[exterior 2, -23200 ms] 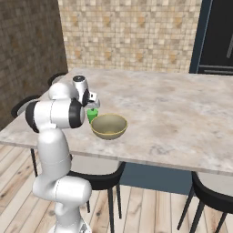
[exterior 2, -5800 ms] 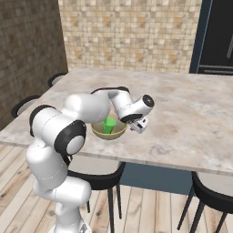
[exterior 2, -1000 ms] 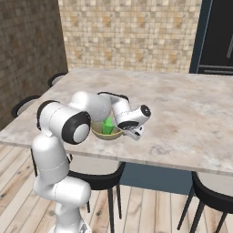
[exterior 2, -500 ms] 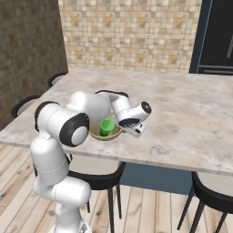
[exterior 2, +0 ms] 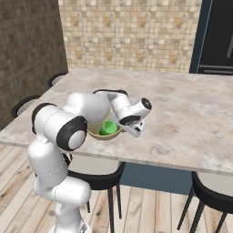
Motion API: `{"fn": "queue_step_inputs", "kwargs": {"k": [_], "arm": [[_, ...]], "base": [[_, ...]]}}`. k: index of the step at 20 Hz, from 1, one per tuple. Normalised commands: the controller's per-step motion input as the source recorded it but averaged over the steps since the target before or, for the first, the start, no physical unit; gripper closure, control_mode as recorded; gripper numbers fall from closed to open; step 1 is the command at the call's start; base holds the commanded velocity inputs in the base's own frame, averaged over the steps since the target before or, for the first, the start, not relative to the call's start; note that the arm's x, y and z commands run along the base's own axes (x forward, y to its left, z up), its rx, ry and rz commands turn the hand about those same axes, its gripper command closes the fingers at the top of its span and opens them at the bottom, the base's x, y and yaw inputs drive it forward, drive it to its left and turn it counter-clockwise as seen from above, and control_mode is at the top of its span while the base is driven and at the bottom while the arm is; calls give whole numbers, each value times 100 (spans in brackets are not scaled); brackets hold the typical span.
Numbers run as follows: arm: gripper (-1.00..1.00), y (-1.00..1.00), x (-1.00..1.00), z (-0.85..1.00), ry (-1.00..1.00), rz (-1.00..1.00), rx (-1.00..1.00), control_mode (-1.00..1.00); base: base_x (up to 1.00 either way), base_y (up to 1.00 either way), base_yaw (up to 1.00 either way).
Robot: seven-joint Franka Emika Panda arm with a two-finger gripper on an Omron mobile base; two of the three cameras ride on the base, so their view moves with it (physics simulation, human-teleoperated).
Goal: Place the cup inside the bowl on the dining table and move the bowl to any counter.
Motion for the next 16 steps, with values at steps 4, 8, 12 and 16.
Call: {"fn": "queue_step_inputs", "kwargs": {"k": [4, 8, 12, 16], "arm": [[100, 0, -28, 9, 13, 0, 0, -100], [100, 0, -30, 11, 5, 0, 0, -100], [100, 0, -36, 16, 0, 0, 0, -100], [100, 0, -33, 14, 0, 0, 0, -100]], "base": [[0, 0, 0], [0, 0, 0], [0, 0, 0], [0, 0, 0]]}}
